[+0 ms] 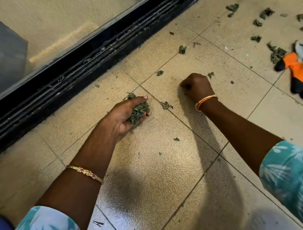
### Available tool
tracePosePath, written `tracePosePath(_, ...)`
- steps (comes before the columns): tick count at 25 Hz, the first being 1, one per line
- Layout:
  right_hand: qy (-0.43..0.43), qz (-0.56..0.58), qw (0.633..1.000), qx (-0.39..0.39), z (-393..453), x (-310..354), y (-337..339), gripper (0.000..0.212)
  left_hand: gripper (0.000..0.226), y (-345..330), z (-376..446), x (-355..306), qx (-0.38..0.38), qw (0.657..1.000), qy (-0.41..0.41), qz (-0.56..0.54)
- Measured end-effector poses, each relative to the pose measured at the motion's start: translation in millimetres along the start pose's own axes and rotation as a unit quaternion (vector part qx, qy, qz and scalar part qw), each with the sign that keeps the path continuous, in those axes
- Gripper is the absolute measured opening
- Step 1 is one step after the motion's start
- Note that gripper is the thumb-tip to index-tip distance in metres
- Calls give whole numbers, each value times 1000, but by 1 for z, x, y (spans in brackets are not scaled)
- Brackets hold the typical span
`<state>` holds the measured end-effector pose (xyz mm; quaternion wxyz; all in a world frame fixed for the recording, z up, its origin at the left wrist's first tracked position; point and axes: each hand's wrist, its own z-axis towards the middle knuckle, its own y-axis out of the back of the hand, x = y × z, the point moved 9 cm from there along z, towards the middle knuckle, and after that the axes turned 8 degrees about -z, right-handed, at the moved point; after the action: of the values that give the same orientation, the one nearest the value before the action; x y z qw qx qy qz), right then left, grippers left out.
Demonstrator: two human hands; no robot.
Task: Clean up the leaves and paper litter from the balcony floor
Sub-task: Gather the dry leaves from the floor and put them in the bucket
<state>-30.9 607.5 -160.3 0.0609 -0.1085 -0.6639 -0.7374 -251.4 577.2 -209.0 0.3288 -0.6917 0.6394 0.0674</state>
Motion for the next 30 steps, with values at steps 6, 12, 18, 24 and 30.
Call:
tracePosePath(6,-48,90,993,63,-34,46,-10,25,16,8,-9,8,-26,999,-15,21)
tracePosePath(12,48,-2,998,26,-90,85,-46,47,15,23,-16,18,-53,999,-1,8)
tracePosePath(18,24,138,990,-25,-75,77,-1,26,15,27,-23,25,-42,999,1,-28)
tracePosePath(24,-151,449,877,76,-73,89,-13,19,22,1,-32,31,63,990,-1,-123)
tracePosePath(30,-73,403,910,60,-69,116,-2,51,20,-2,-29,26,71,990,-28,-119)
